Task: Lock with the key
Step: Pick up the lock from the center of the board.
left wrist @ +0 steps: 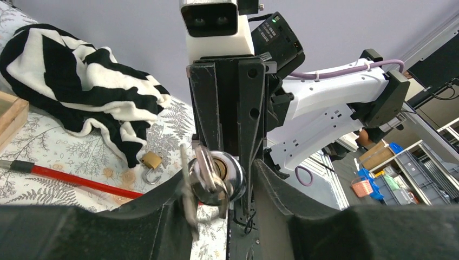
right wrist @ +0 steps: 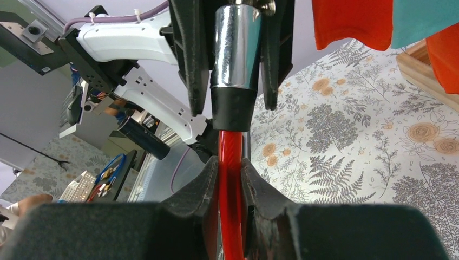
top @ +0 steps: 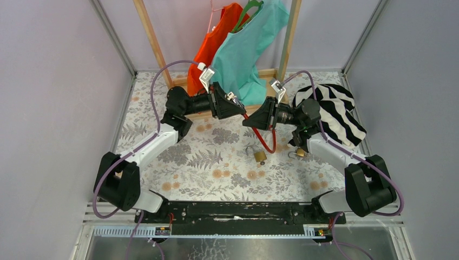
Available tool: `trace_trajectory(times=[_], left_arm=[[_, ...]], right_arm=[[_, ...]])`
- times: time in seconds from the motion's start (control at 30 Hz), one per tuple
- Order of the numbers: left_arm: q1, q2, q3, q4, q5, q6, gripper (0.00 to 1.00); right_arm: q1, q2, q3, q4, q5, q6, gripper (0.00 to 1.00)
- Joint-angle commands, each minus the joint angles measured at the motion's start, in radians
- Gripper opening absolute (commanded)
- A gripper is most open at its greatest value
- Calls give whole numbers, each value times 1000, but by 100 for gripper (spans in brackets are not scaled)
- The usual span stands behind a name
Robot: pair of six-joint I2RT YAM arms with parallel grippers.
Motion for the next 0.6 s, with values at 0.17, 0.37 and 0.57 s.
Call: trace_trajectory(times=[0.17, 0.37, 0.57], left_arm=[[-25, 14, -35, 155, 16, -34, 46], [-25, -21, -113, 237, -5, -30, 64], [-29, -20, -136, 322, -20, -45, 64]], right_arm=[[16, -11, 0, 139, 10, 36, 0], [16, -17, 2, 139, 32, 46, 0], [17, -10, 1, 181, 35, 76, 0]])
